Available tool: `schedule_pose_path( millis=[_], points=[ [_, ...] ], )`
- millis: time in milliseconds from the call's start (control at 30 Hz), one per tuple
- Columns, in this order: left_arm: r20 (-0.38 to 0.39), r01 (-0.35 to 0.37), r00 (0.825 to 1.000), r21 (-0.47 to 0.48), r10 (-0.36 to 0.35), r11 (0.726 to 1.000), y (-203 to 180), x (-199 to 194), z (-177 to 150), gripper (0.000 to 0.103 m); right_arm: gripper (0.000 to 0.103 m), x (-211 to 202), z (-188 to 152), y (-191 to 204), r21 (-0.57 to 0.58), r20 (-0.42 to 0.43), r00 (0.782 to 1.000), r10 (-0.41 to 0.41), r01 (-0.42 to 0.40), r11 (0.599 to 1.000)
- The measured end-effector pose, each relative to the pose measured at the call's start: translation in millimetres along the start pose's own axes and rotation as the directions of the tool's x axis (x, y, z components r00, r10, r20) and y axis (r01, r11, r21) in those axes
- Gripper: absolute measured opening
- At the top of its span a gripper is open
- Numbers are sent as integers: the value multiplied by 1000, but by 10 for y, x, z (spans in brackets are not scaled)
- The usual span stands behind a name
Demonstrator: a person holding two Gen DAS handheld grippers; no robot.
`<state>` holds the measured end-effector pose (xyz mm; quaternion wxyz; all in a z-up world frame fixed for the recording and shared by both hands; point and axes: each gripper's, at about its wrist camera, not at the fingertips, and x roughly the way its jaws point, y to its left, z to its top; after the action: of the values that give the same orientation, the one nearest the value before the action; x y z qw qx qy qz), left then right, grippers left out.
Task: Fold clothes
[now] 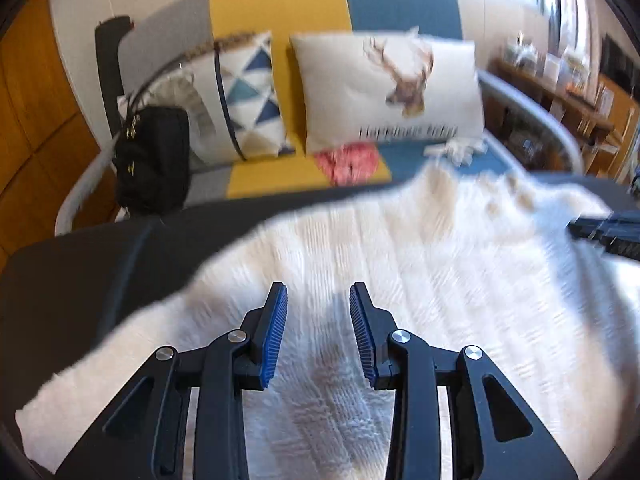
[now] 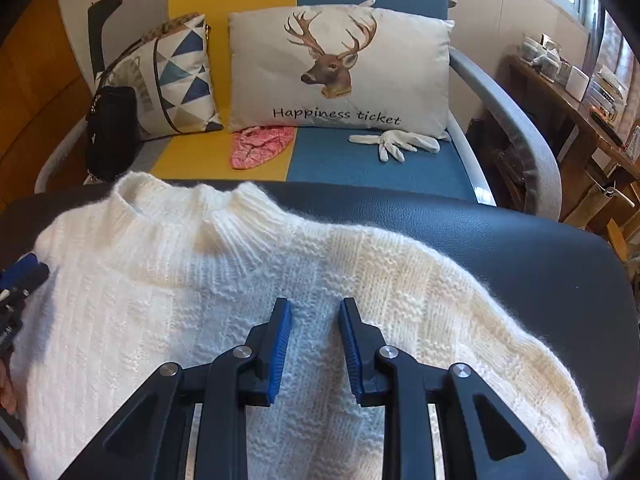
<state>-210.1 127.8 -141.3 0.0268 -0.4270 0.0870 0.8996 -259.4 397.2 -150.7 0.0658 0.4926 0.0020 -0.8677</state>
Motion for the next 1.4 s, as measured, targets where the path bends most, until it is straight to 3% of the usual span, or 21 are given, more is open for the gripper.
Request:
schedule_pose_path(
  millis=[67,200,267,367,467,633,733,767,833,900,1000,1033,1067,1200,1333,1400],
  points=[
    [2,4,1000,-24,-4,1000,48,29,-25,39,28,24,0,47,9,4,1000,-7,7,1000],
    [7,19,1000,-76,-18,997,194,51,-44,54,28,68,8,194,-41,23,998,-61,62,997],
    [4,24,1000,-97,-24,995,282,57,-52,54,28,33,19,175,-31,8,999,-53,53,998],
    [13,-28,999,-87,29,996,368,-80,-127,52,28,-204,-73,204,-19,11,1000,-6,7,1000],
    [58,-22,998,-85,27,996,441,-347,-227,52,28,-544,-406,466,-132,13,999,43,-41,990],
    [107,63,993,-62,-56,996,290,-941,-630,52,27,-942,-1315,961,-295,-77,995,61,-81,952],
    [72,86,994,6,-86,996,52,-1088,-886,52,27,-935,-1751,1179,-341,-124,992,-5,-38,939],
    [58,92,994,31,-94,995,-31,-1131,-971,52,25,-949,-1822,1240,-350,-90,996,-28,-5,937],
    [2,70,998,81,-70,994,-156,-1036,-1117,52,10,-941,-1878,1354,-369,-60,996,-61,35,929],
    [-15,54,998,75,-53,996,-147,-947,-1223,54,9,-912,-1877,1452,-384,-55,995,-82,55,922],
    [-4,71,997,2,-71,997,9,-1074,-1236,54,11,-998,-1804,1372,-311,-80,996,-28,2,950],
    [-2,76,997,-22,-77,997,62,-1118,-1239,54,22,-1057,-1791,1337,-286,-79,997,-7,-16,958],
    [-1,82,997,-47,-82,996,114,-1162,-1241,54,24,-1172,-1818,1312,-278,-57,998,-1,-15,960],
    [27,143,990,-103,-141,984,174,-1452,-1325,54,25,-1601,-1976,1233,-257,11,1000,12,-9,966],
    [51,227,974,-131,-223,965,43,-1763,-1503,54,25,-1744,-2315,1141,-244,-28,999,-17,10,970],
    [25,232,973,-125,-231,965,-66,-1752,-1616,54,25,-1692,-2490,1068,-220,-67,998,-19,4,976]
  ],
)
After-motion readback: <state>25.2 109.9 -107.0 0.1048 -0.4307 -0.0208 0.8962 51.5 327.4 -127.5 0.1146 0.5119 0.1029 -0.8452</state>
